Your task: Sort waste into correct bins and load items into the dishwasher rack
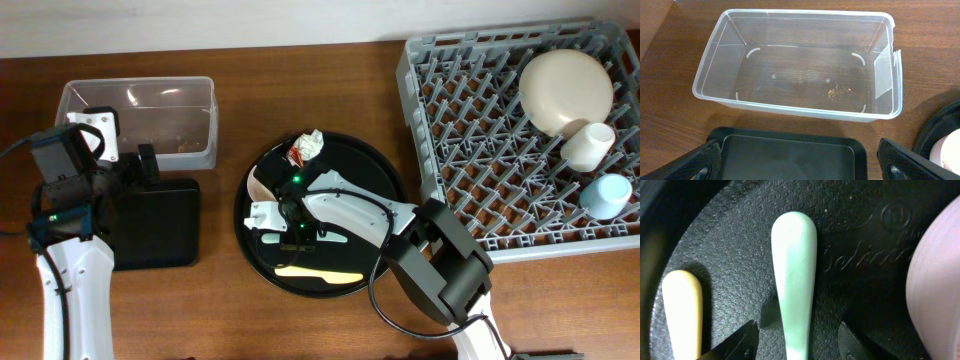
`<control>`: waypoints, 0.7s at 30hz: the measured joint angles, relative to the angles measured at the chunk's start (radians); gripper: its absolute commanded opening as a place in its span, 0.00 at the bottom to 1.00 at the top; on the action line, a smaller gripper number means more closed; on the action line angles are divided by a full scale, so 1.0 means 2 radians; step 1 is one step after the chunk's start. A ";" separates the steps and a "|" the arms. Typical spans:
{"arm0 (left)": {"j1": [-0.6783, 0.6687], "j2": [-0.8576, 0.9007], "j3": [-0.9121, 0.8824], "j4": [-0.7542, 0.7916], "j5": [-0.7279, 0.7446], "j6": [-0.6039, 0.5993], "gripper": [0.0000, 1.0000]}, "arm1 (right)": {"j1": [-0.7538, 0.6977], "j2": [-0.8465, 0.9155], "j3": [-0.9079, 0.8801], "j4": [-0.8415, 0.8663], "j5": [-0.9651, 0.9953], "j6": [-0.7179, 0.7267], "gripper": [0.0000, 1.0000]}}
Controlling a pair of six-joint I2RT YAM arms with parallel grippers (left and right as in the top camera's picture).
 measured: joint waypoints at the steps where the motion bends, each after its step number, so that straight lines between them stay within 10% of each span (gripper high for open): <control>1: 0.000 0.000 0.000 0.000 0.000 0.000 0.99 | 0.000 0.000 0.000 0.002 0.000 0.001 0.40; 13: 0.000 0.000 0.000 0.000 0.000 0.000 0.99 | 0.000 0.000 -0.001 0.000 0.002 0.002 0.06; 21: 0.000 0.000 0.000 0.000 0.000 0.000 0.99 | -0.002 -0.007 -0.002 -0.013 0.012 0.001 0.04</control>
